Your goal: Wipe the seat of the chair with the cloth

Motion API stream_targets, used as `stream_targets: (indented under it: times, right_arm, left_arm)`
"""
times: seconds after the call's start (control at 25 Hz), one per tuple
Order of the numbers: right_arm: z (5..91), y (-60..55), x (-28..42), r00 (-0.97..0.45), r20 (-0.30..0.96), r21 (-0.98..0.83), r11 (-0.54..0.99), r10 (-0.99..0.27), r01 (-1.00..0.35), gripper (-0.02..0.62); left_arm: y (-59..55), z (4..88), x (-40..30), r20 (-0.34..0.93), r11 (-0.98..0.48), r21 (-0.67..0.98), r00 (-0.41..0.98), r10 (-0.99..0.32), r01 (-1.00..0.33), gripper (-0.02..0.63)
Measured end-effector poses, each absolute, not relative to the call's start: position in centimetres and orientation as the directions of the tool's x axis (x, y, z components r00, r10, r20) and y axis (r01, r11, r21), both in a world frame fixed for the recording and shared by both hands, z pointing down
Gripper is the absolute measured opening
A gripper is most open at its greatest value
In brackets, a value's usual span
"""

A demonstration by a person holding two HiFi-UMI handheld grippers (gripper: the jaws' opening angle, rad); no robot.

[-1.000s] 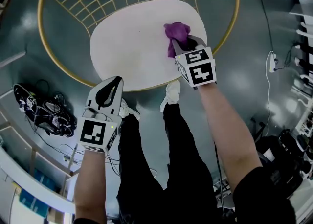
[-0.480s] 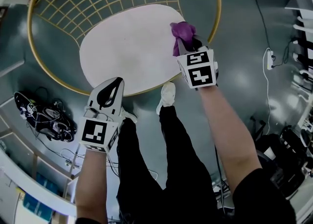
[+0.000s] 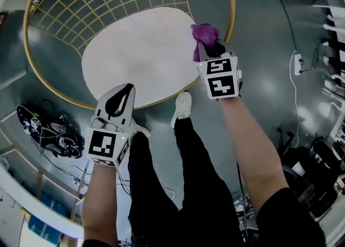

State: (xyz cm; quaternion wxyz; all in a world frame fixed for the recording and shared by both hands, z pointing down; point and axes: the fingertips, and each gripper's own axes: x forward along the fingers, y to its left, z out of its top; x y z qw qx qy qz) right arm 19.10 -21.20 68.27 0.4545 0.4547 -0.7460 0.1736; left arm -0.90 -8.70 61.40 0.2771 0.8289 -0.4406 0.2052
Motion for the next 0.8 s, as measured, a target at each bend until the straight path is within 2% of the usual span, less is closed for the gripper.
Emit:
stream_targets:
  times: [0.52, 0.8]
  right_arm:
    - [67.9, -21.2, 18.6, -0.201, 0.826, 0.153, 0.553, -0.526, -0.819, 0.074]
    - [66.8, -21.5, 13.6, -0.299, 0.798, 0.109, 0.612, -0.524, -0.783, 0.074]
  left_arm:
    - [-9.3, 62.1, -0.1, 0.582, -0.45, 0.289, 0.528, -0.619, -0.845, 0.018]
    - [-9.6, 61.7, -3.0, 0.583, -0.42, 0.269, 0.494, -0.645, -0.867, 0.018]
